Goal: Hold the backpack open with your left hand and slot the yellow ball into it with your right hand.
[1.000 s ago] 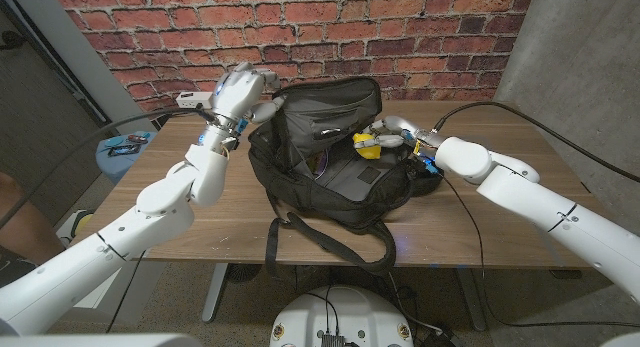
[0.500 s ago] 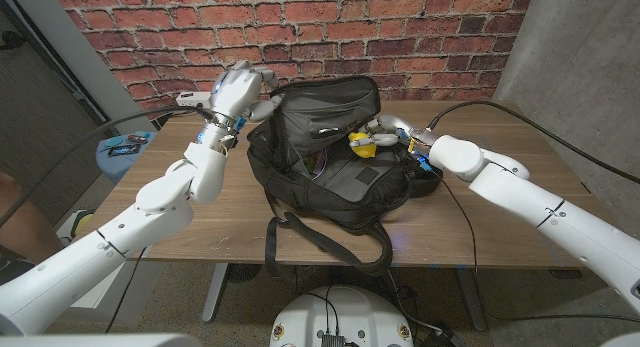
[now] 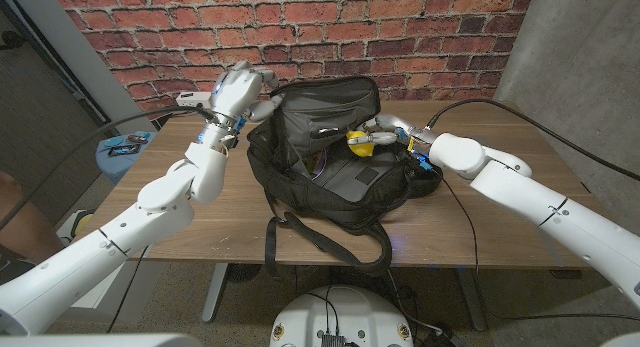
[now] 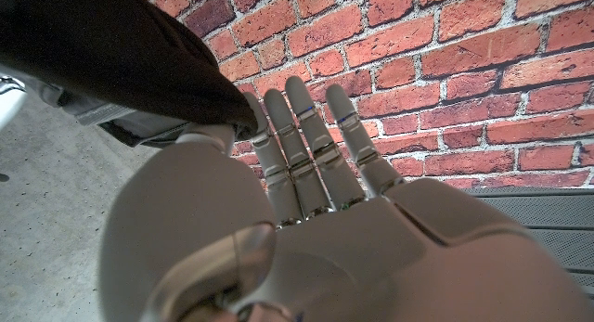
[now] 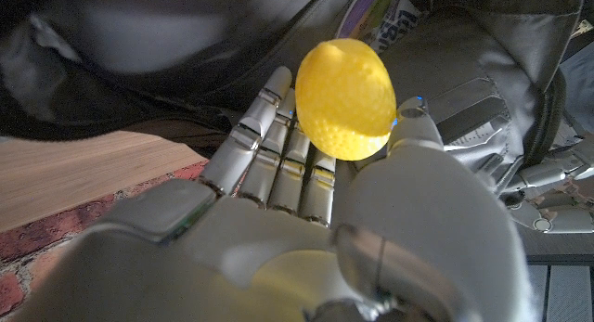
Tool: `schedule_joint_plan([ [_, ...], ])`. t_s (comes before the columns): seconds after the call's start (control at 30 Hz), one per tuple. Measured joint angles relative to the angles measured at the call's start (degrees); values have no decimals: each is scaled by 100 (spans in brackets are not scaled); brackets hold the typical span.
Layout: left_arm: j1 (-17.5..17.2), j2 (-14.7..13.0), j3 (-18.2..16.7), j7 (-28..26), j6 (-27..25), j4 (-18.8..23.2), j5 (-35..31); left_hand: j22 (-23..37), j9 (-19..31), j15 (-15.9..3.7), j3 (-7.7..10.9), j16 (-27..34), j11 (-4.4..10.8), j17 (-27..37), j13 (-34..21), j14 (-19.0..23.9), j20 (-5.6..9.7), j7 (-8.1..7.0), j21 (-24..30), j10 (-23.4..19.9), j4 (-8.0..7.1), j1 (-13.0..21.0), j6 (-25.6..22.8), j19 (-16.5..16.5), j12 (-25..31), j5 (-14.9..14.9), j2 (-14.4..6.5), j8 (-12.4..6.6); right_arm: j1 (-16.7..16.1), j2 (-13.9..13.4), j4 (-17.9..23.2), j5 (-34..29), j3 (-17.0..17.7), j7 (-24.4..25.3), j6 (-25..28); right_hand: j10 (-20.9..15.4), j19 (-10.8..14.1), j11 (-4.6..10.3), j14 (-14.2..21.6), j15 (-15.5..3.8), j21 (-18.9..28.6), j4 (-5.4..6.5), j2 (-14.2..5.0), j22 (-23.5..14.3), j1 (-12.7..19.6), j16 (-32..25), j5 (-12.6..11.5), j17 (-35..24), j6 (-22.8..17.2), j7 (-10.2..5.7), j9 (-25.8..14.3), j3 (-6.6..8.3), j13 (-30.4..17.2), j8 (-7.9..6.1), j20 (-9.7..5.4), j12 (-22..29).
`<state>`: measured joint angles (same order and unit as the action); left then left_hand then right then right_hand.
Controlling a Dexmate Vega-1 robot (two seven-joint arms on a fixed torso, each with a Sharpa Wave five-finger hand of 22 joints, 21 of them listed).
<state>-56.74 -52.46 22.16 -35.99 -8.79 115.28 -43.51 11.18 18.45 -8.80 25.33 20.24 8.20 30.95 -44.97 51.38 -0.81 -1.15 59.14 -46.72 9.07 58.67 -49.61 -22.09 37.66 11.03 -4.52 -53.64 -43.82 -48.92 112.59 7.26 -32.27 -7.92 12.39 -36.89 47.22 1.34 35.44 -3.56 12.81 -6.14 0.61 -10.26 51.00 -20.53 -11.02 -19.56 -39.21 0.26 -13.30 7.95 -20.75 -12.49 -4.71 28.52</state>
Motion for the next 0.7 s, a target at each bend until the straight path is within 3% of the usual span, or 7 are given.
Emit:
schedule_joint_plan([
  [0.3, 36, 7, 33, -5, 14, -29, 3, 0, 1, 0, 0, -33, 0, -1, -3, 0, 0, 11, 0, 0, 0, 7, 12, 0, 0, 0, -7, -22, 38, -96, 73, 119, 26, -171, 39, 288, -164, -111, -228, 40, -47, 109, 47, 0, -331, 101, 0, 0, 218, 137, 16, -170, 62, 45, 102, -229],
  [0.53, 45, 11, 46, -9, 14, -34, 4, 0, 2, 0, 0, -32, 3, -1, -29, 0, -8, 23, 0, -19, 0, 9, -2, 38, 0, -1, -9, -23, 67, -143, 85, 187, 28, -283, 44, 399, -215, -204, -322, 67, -84, 133, 55, 0, -428, 132, 0, 1, 322, 178, 27, -195, 82, 84, 153, -333],
  [0.7, 47, 12, 50, -10, 14, -34, 5, 0, 11, 0, 0, -32, 15, -1, -29, 0, -2, 23, 27, -6, 0, 9, -2, 43, 0, -1, -9, -22, 82, -168, 86, 250, 30, -365, 38, 422, -236, -181, -322, 67, -84, 157, 55, 0, -428, 149, -22, 1, 352, 209, 27, -219, 112, 84, 175, -333],
])
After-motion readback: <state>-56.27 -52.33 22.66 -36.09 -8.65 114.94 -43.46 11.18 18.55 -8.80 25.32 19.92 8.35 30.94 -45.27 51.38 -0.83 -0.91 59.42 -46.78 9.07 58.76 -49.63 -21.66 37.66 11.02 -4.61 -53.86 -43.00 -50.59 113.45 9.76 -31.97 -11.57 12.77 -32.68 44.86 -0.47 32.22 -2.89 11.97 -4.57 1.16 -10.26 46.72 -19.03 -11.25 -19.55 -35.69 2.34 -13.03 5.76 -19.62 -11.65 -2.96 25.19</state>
